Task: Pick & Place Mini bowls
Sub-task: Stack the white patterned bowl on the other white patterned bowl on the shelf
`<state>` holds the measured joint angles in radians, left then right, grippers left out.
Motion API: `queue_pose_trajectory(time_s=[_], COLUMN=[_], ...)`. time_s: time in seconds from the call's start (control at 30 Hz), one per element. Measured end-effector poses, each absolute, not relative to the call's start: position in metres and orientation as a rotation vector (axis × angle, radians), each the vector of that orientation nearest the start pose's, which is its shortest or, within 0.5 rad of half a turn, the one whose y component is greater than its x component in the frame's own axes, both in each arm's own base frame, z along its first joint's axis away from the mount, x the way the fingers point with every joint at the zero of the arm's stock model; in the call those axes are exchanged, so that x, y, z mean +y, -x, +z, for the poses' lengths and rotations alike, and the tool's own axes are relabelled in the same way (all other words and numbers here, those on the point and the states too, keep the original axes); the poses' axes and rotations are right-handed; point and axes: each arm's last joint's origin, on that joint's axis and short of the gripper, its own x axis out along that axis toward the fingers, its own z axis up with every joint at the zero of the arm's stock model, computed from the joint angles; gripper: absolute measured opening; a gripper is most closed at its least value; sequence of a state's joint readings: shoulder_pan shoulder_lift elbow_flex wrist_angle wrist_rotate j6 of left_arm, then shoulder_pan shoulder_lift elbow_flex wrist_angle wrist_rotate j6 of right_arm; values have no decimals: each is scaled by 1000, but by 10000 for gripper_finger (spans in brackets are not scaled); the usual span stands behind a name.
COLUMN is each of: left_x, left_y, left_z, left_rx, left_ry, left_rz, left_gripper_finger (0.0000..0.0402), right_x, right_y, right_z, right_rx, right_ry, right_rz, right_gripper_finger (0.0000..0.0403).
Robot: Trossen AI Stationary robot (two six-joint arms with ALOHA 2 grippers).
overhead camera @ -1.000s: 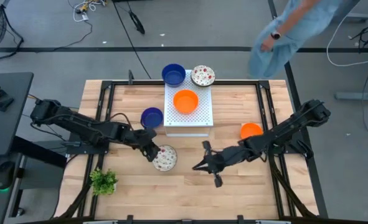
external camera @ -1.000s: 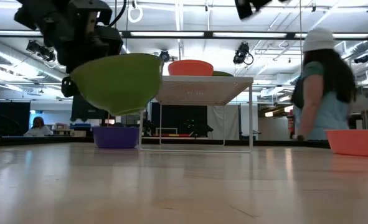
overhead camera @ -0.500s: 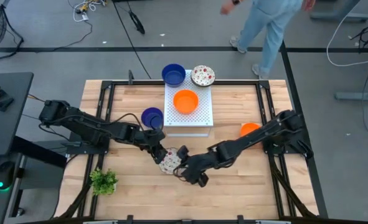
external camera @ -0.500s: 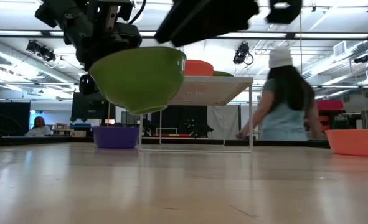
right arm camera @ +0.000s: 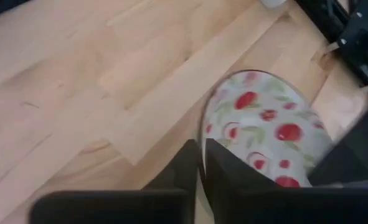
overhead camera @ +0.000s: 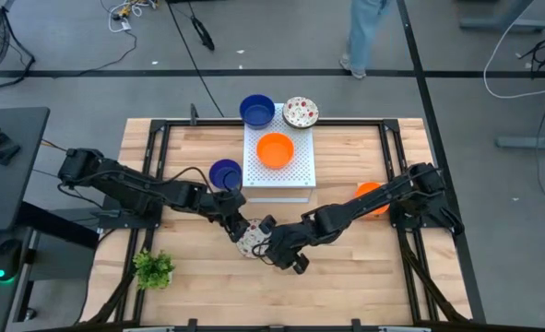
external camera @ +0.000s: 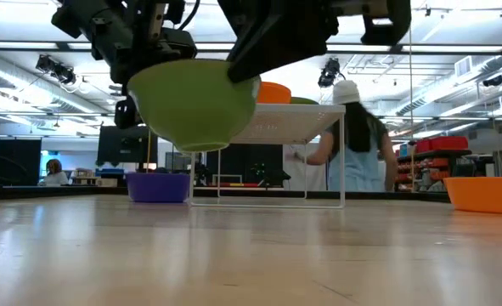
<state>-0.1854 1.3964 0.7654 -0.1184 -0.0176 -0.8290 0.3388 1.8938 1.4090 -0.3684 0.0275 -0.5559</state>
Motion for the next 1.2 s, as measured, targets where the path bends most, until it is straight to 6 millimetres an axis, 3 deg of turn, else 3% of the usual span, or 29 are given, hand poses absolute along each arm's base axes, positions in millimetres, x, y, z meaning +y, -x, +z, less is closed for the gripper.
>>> queue_pose_trajectory(time_s=[0.27, 0.57, 0.67, 0.83, 0.9, 1.0, 1.2], left_x=[-52, -61, -70, -87, -94, -102, -107], left_y=[-277, -284, -273, -248, -241, -233, -227], left_z=[208, 263, 275, 266, 261, 254, 248], left_rx=[706, 584, 520, 527, 507, 485, 457], left_ry=[628, 507, 416, 299, 283, 237, 208], left_rz=[73, -175, -141, -18, 27, 113, 199], left_gripper_finger=[67, 185, 200, 200, 196, 190, 186], right_x=[145, 175, 185, 185, 177, 146, 40], right_y=[-384, -365, -351, -320, -308, -294, -286], right_z=[218, 219, 235, 283, 309, 346, 386], right_rx=[756, 787, 769, 691, 625, 542, 551], right_ry=[671, 656, 657, 709, 723, 749, 715], right_rz=[579, 655, 650, 524, 447, 299, -49], right_gripper_finger=[5, 2, 1, 1, 1, 0, 0])
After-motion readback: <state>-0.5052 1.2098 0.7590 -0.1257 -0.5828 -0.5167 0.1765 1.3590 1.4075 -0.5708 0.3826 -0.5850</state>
